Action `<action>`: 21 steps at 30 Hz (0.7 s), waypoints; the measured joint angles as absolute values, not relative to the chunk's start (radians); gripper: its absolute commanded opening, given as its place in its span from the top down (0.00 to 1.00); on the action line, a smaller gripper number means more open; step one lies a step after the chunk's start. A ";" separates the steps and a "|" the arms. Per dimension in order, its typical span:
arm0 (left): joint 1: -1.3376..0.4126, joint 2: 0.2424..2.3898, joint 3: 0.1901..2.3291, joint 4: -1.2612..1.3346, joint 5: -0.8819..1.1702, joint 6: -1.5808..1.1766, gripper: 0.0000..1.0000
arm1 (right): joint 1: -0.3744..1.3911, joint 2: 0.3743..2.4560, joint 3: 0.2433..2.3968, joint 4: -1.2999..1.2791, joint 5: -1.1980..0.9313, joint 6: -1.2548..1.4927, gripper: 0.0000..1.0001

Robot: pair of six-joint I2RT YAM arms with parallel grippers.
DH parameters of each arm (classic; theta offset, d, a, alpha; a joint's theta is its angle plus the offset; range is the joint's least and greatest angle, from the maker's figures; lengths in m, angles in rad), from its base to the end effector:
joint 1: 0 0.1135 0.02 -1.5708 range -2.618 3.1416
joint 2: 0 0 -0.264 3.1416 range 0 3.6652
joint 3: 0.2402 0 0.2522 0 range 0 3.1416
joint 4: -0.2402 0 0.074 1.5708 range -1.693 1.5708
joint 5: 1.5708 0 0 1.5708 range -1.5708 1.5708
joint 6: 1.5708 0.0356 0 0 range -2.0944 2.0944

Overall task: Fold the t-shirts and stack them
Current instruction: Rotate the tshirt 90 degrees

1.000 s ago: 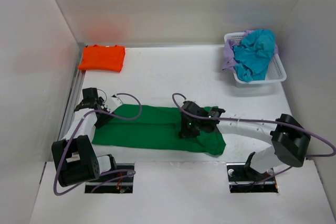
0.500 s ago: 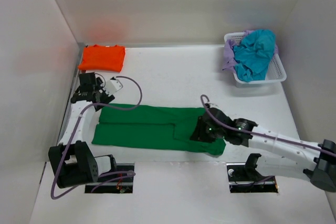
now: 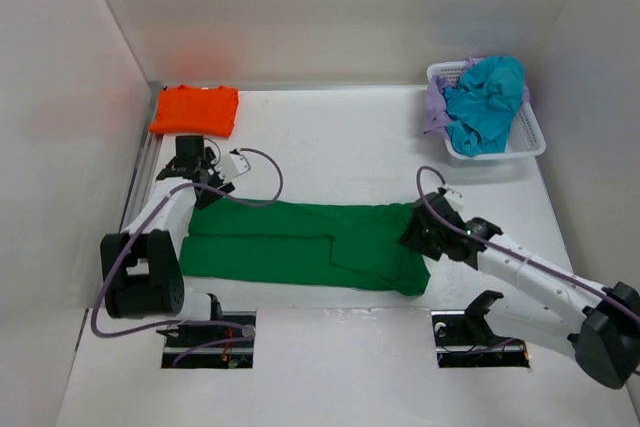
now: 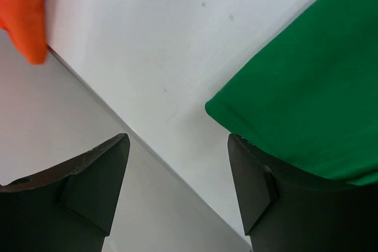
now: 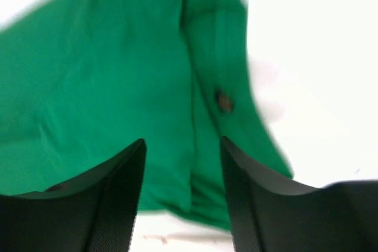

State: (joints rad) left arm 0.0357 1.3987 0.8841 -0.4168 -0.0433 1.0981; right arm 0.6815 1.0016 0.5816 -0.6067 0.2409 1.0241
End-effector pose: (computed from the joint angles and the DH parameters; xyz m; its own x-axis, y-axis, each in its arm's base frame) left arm 0.2827 0.0116 0.2173 -0.4198 0.8751 -0.2408 0.6860 0.4796 0.5471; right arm 0.1467 0.1081 0.1979 -0.7861 0.4305 -0.4435 0.2995 0.8930 0.3361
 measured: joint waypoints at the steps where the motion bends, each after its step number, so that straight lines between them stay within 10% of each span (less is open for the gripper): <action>1: 0.057 1.430 0.886 -0.405 -0.049 1.094 0.33 | 0.651 1.028 0.607 -0.606 0.247 0.998 0.39; 13: 0.223 1.681 0.960 -0.296 -0.079 1.065 0.33 | 0.381 1.560 0.936 -0.550 0.199 0.663 0.38; 21: 0.256 1.739 0.996 -0.251 -0.084 1.045 0.35 | 0.381 1.731 1.079 -0.636 0.128 0.560 0.94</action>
State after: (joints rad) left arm 0.2558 1.7390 0.9958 -0.2508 -0.0845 1.0451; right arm 0.3809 1.7309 1.0790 -0.6365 0.1284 0.5602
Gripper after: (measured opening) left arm 0.650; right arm 0.166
